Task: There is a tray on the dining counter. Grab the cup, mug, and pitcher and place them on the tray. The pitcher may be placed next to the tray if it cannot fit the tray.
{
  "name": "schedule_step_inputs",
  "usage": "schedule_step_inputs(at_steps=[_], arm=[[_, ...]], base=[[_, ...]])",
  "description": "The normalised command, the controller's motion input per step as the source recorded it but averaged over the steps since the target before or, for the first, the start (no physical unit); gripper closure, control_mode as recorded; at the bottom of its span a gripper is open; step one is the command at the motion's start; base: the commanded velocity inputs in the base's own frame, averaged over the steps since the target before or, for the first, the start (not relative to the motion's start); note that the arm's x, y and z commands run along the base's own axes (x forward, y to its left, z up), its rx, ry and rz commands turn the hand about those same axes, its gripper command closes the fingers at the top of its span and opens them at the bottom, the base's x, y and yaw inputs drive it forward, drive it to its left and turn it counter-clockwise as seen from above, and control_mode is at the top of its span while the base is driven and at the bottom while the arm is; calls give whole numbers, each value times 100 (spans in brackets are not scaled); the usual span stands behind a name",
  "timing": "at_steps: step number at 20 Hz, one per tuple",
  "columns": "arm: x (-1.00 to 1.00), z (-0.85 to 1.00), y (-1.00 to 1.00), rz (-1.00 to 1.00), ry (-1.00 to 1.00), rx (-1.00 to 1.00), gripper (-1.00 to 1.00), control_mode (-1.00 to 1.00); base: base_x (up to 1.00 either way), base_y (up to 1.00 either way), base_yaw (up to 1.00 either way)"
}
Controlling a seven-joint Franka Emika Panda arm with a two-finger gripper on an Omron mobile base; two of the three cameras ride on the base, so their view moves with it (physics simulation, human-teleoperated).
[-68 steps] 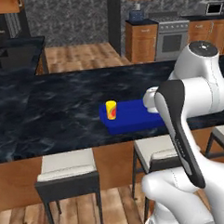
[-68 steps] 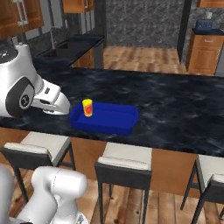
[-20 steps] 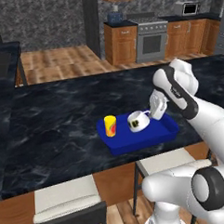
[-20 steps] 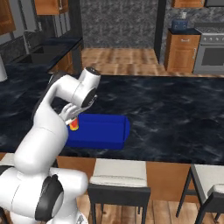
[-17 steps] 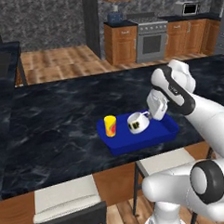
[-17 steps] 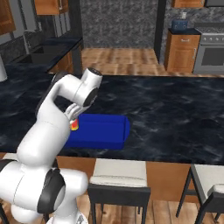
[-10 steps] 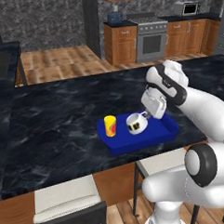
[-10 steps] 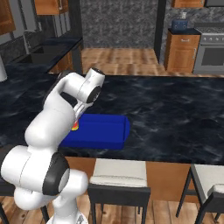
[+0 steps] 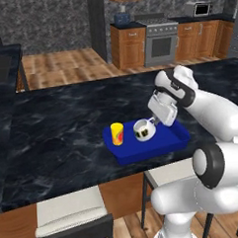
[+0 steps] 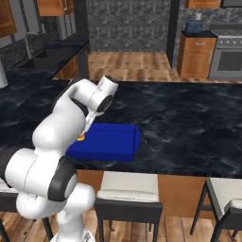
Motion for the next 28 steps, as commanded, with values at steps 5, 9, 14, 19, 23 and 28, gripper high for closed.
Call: schedule_step_inputs(at_steps=[5,9,14,19,23,28], arm=[[0,-33,1,-4,-15,5,100,-100],[8,-22,5,-5,-13,3,100,-100],[42,-5,9,-1,-2,0,100,-100],[40,-7,3,0,0,0,100,-100],[29,-20,0,0,0,0,100,-100],[13,-34,1,0,0,0,100,-100]], base=[[0,0,0],[0,0,0],[0,0,0],[0,0,0],[0,0,0],[0,0,0]])
